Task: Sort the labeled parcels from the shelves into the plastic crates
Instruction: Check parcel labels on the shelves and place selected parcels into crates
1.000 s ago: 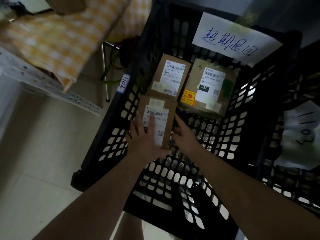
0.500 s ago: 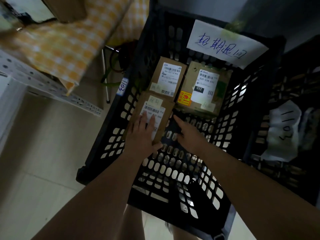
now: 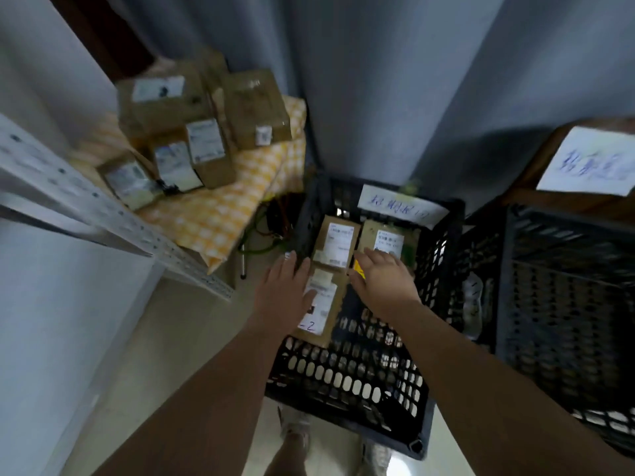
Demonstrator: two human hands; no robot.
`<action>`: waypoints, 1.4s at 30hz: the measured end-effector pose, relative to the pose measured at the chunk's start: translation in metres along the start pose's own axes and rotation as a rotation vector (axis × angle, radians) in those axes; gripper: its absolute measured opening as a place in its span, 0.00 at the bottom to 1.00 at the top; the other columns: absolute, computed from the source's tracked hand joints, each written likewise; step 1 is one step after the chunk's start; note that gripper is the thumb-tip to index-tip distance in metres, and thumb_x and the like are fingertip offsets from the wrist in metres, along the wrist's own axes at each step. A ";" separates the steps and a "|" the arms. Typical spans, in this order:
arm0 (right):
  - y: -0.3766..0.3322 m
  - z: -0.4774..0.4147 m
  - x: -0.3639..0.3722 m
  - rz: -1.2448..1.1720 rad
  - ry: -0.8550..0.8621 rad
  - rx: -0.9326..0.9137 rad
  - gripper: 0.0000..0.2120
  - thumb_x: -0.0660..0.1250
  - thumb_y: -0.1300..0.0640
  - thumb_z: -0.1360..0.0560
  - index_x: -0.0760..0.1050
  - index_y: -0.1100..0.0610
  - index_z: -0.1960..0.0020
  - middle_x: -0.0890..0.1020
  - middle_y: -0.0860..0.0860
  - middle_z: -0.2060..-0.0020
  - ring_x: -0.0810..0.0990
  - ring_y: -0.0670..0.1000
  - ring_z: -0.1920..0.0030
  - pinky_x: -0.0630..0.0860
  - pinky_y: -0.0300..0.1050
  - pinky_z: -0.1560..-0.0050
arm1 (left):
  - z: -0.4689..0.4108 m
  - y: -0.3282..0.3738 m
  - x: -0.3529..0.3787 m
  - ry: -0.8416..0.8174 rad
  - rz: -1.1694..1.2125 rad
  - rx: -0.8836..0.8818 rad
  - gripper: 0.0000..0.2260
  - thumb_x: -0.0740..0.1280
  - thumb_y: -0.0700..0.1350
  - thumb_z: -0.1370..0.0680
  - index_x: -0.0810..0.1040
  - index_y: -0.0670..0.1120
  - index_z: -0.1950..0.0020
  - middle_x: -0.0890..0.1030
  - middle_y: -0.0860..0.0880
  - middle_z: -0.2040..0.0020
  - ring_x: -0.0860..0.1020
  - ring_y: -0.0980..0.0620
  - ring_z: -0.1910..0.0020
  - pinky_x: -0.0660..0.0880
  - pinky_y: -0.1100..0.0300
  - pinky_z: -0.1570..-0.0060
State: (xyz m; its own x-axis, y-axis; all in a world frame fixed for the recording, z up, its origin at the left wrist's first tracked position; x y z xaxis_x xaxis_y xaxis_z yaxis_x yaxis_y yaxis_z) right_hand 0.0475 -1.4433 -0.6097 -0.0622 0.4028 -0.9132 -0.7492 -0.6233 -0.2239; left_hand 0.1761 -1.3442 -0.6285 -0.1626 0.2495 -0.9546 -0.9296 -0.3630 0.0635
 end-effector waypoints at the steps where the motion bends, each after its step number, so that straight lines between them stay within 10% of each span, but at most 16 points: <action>1: -0.009 0.008 -0.019 -0.018 0.022 0.014 0.25 0.47 0.45 0.17 0.57 0.54 0.23 0.61 0.54 0.24 0.57 0.54 0.24 0.49 0.50 0.25 | 0.009 -0.007 -0.022 0.027 0.007 -0.015 0.27 0.50 0.58 0.18 0.51 0.48 0.21 0.53 0.45 0.21 0.53 0.45 0.23 0.54 0.50 0.26; 18: -0.154 0.171 -0.248 0.191 0.379 -0.448 0.22 0.53 0.48 0.18 0.65 0.56 0.28 0.70 0.55 0.31 0.68 0.58 0.32 0.62 0.51 0.32 | 0.254 -0.027 -0.300 0.545 -0.102 -0.302 0.25 0.56 0.57 0.23 0.76 0.42 0.36 0.77 0.37 0.37 0.75 0.36 0.40 0.71 0.43 0.40; 25: -0.257 0.258 -0.305 0.121 0.518 -0.704 0.22 0.53 0.50 0.18 0.62 0.55 0.25 0.67 0.54 0.28 0.66 0.57 0.30 0.61 0.49 0.32 | 0.376 -0.052 -0.360 0.619 -0.181 -0.522 0.27 0.55 0.58 0.19 0.58 0.49 0.23 0.58 0.44 0.23 0.56 0.43 0.25 0.53 0.47 0.27; 42: -0.526 0.530 -0.208 -0.268 0.422 -1.185 0.22 0.57 0.49 0.19 0.66 0.55 0.27 0.70 0.52 0.29 0.66 0.55 0.29 0.62 0.49 0.31 | 0.772 -0.131 -0.314 0.684 -0.221 -0.961 0.25 0.56 0.57 0.19 0.61 0.49 0.24 0.60 0.45 0.23 0.57 0.44 0.25 0.54 0.52 0.29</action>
State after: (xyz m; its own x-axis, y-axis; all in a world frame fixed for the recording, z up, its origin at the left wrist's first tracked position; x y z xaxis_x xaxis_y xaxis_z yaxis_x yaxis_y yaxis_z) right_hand 0.1056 -0.8440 -0.1217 0.3739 0.5006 -0.7808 0.3483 -0.8560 -0.3821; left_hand 0.0937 -0.6825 -0.1121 0.4495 -0.0324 -0.8927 -0.2408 -0.9668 -0.0861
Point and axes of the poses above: each hand's wrist, its own z-axis away from the middle knuckle, its own x-axis out of the palm, y = z × x, the point moved 8 cm from there along -z, towards the middle knuckle
